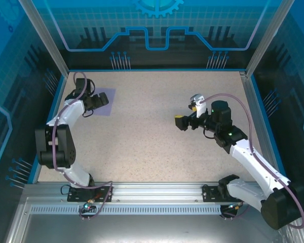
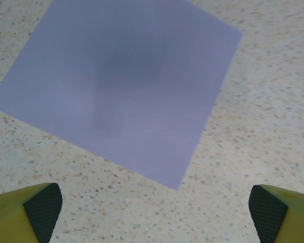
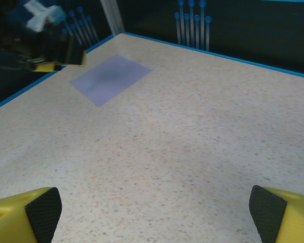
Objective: Fold a paper plane with a square sheet of paper (pick it up from the middle)
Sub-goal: Move the square sheet of paper to the center of the table.
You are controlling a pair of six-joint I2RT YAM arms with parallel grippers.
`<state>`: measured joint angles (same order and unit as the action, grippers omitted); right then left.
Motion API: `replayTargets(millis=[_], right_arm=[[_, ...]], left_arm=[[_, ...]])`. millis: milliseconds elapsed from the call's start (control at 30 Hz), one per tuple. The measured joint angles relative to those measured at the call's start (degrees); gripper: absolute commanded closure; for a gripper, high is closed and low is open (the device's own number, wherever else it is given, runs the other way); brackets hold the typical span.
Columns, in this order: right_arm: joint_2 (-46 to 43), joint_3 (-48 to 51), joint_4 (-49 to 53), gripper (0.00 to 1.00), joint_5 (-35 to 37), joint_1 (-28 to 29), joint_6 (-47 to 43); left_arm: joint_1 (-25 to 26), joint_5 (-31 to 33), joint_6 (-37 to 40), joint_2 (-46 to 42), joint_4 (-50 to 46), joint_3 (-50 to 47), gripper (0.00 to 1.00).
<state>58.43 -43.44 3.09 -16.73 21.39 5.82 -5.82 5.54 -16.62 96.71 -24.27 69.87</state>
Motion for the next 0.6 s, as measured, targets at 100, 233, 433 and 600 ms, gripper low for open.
replayTargets(millis=[100, 233, 433, 600], right_arm=[[2.45, -1.60, 0.59, 0.01, 0.85, 3.06, 0.04], [6.88, -3.28, 0.98, 0.01, 1.79, 5.81, 0.17], [12.33, -5.03, 0.74, 0.01, 2.69, 7.13, 0.26], [16.79, -7.50, 0.39, 0.01, 2.73, 7.19, 0.85]], left_arm=[[-0.74, -0.26, -0.07, 5.42, -2.43, 4.90, 0.01], [-1.40, -0.63, -0.55, 12.26, -5.31, 10.78, 0.01], [-1.64, -0.90, -1.03, 19.76, -10.40, 18.23, 0.01], [-1.64, -0.59, 0.15, 24.92, -15.47, 26.38, 0.01]])
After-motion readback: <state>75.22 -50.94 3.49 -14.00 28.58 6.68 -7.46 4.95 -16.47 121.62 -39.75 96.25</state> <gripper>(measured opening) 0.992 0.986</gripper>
